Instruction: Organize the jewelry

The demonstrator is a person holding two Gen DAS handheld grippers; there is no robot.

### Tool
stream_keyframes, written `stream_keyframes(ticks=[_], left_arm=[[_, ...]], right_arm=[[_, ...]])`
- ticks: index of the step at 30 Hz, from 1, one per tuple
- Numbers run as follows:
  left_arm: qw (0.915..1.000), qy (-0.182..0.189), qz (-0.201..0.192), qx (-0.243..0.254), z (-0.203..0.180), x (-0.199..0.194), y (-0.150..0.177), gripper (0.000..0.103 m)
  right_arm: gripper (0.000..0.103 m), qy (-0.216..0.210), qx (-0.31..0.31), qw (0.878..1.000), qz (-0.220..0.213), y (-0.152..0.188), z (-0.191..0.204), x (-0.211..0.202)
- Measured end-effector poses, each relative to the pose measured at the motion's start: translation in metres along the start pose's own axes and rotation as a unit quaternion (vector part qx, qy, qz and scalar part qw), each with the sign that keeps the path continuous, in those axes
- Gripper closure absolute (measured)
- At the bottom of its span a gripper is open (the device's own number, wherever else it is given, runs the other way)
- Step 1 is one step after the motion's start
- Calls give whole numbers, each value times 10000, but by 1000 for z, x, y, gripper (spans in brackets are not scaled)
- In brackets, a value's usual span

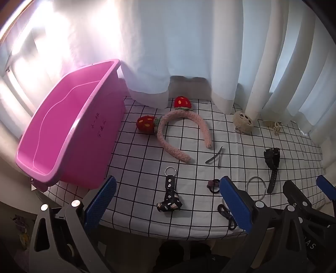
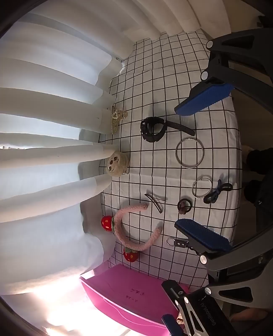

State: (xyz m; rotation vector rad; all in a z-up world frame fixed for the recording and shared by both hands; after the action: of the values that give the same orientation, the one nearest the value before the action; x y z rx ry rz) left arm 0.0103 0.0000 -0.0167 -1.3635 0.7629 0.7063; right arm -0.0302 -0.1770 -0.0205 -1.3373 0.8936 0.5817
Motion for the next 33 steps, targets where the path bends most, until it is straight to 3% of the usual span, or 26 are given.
stream_keyframes(ticks=[33], left_arm=[[10000, 34, 10, -10, 3, 0, 1, 6]], right_arm=[[9, -30, -10, 10000, -29, -2, 2, -2]])
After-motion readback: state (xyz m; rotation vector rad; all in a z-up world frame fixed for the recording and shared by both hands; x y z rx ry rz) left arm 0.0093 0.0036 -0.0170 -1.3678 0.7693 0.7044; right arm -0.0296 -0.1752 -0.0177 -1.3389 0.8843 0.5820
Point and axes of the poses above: each gripper's, at about its wrist camera, not at the fingertips, and x roughly the way its jaws point, z to its left, y to its underside, the point moved 2 cm from there along x, roughly the way its jaws point, and after that the axes turned 4 degrees about -z, right-handed, at the moved point
